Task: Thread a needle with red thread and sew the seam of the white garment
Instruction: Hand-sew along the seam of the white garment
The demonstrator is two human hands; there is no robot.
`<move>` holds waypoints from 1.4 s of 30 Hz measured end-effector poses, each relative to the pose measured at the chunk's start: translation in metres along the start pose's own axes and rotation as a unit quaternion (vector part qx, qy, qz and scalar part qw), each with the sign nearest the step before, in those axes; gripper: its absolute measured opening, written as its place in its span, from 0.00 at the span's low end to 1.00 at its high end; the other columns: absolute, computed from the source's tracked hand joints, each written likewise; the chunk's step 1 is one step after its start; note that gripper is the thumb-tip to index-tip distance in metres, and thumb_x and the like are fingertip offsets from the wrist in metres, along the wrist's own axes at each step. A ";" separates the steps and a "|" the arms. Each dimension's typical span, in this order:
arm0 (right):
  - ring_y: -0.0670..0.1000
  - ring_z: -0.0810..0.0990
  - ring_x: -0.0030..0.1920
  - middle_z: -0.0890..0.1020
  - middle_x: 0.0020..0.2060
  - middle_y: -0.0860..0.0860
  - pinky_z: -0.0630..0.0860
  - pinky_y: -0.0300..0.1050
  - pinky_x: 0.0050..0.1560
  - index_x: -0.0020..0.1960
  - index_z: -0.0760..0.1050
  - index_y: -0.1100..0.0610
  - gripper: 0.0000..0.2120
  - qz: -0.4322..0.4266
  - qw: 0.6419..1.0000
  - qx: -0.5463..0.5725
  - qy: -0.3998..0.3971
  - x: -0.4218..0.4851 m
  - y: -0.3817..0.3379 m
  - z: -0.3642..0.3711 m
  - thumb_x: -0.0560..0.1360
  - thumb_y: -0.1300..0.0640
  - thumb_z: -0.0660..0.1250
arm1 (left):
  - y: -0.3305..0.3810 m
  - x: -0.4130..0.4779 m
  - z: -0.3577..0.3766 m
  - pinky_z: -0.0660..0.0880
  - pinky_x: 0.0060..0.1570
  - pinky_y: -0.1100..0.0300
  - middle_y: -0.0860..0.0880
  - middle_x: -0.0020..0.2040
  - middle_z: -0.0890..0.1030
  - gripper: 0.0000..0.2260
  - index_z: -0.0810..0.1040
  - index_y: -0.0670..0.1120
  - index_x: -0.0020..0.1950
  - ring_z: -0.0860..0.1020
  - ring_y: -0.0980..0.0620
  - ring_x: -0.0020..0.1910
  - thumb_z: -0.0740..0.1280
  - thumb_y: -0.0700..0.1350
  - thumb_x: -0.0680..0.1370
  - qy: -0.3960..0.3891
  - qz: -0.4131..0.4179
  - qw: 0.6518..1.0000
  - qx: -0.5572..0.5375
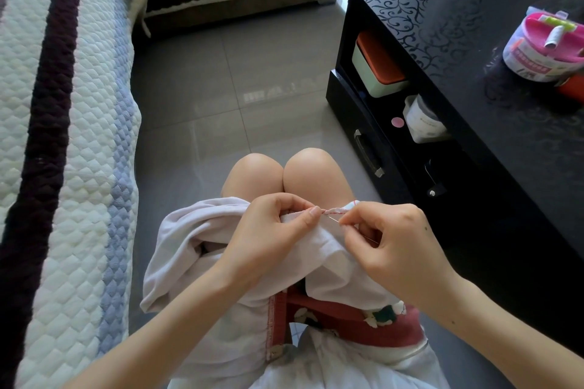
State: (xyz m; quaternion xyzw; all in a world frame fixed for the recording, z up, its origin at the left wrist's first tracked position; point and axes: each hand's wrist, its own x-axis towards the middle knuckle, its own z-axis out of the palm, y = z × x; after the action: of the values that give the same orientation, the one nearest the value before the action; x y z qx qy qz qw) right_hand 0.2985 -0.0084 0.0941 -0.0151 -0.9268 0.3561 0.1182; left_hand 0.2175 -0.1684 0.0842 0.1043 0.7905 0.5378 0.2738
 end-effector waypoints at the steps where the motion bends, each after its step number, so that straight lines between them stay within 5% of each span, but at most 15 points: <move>1: 0.46 0.66 0.22 0.66 0.22 0.42 0.71 0.47 0.24 0.35 0.78 0.58 0.04 -0.002 1.000 -0.002 0.000 0.000 0.000 0.000 0.67 0.61 0.65 | 0.000 0.000 0.000 0.77 0.48 0.59 0.54 0.41 0.85 0.06 0.84 0.47 0.43 0.81 0.59 0.44 0.69 0.47 0.76 0.002 0.002 1.000 0.001; 10: 0.47 0.64 0.22 0.62 0.21 0.40 0.68 0.44 0.24 0.33 0.76 0.58 0.05 -0.001 1.000 -0.017 -0.004 0.001 -0.002 0.002 0.67 0.61 0.65 | 0.000 -0.001 -0.001 0.76 0.46 0.65 0.53 0.40 0.85 0.05 0.83 0.47 0.42 0.81 0.61 0.42 0.70 0.45 0.76 0.004 0.026 1.000 0.016; 16: 0.47 0.66 0.22 0.65 0.21 0.41 0.63 0.29 0.29 0.34 0.77 0.58 0.06 0.011 1.000 -0.012 -0.027 0.005 -0.001 0.007 0.69 0.61 0.65 | 0.003 -0.005 0.000 0.75 0.45 0.68 0.53 0.41 0.85 0.04 0.84 0.46 0.43 0.81 0.61 0.44 0.70 0.43 0.76 -0.006 0.055 0.998 0.040; 21: 0.45 0.68 0.24 0.69 0.21 0.43 0.67 0.37 0.28 0.36 0.80 0.56 0.05 0.060 0.996 0.057 -0.029 0.004 0.003 0.004 0.69 0.61 0.66 | 0.003 -0.003 -0.008 0.76 0.44 0.66 0.53 0.41 0.85 0.05 0.84 0.47 0.44 0.81 0.59 0.44 0.69 0.45 0.77 -0.042 0.029 0.997 0.056; 25: 0.43 0.67 0.25 0.78 0.26 0.56 0.65 0.40 0.29 0.35 0.82 0.55 0.07 0.113 0.974 0.183 -0.065 0.007 0.002 -0.003 0.68 0.59 0.64 | 0.003 -0.003 -0.008 0.75 0.44 0.68 0.54 0.40 0.85 0.05 0.84 0.47 0.44 0.81 0.61 0.43 0.69 0.45 0.77 -0.040 0.029 0.997 0.058; 28: 0.60 0.75 0.29 0.80 0.35 0.69 0.69 0.49 0.35 0.36 0.82 0.54 0.06 0.146 0.955 0.245 -0.080 0.011 0.006 -0.006 0.68 0.59 0.66 | 0.004 -0.002 -0.007 0.74 0.44 0.69 0.53 0.42 0.85 0.05 0.84 0.47 0.45 0.80 0.61 0.44 0.69 0.46 0.77 -0.055 0.020 0.997 0.046; 30: 0.67 0.80 0.39 0.82 0.37 0.67 0.75 0.50 0.41 0.37 0.83 0.57 0.06 0.159 0.943 0.278 -0.090 0.012 0.009 -0.008 0.70 0.65 0.69 | 0.004 -0.002 -0.008 0.74 0.45 0.68 0.52 0.43 0.85 0.06 0.84 0.47 0.46 0.80 0.61 0.44 0.68 0.46 0.78 -0.072 0.007 0.997 0.032; 34: 0.45 0.84 0.38 0.86 0.38 0.56 0.75 0.31 0.36 0.40 0.81 0.66 0.07 0.218 0.896 0.367 -0.122 0.014 0.009 -0.013 0.72 0.74 0.67 | 0.005 -0.002 -0.011 0.75 0.48 0.63 0.47 0.45 0.84 0.06 0.83 0.43 0.47 0.80 0.58 0.45 0.67 0.44 0.78 -0.115 -0.029 0.992 -0.040; 42: 0.43 0.77 0.32 0.84 0.37 0.54 0.69 0.32 0.30 0.38 0.81 0.61 0.03 0.256 0.847 0.432 -0.176 0.016 0.013 -0.014 0.66 0.63 0.75 | 0.006 0.000 -0.015 0.75 0.45 0.65 0.47 0.41 0.82 0.09 0.82 0.40 0.47 0.79 0.55 0.43 0.68 0.45 0.73 -0.199 -0.061 0.962 -0.178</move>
State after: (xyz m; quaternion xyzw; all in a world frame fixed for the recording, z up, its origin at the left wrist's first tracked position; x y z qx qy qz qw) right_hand 0.2849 0.0119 0.0990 -0.1359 -0.6477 0.7350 -0.1477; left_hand 0.2086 -0.1779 0.0937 0.1109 0.6162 0.6205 0.4722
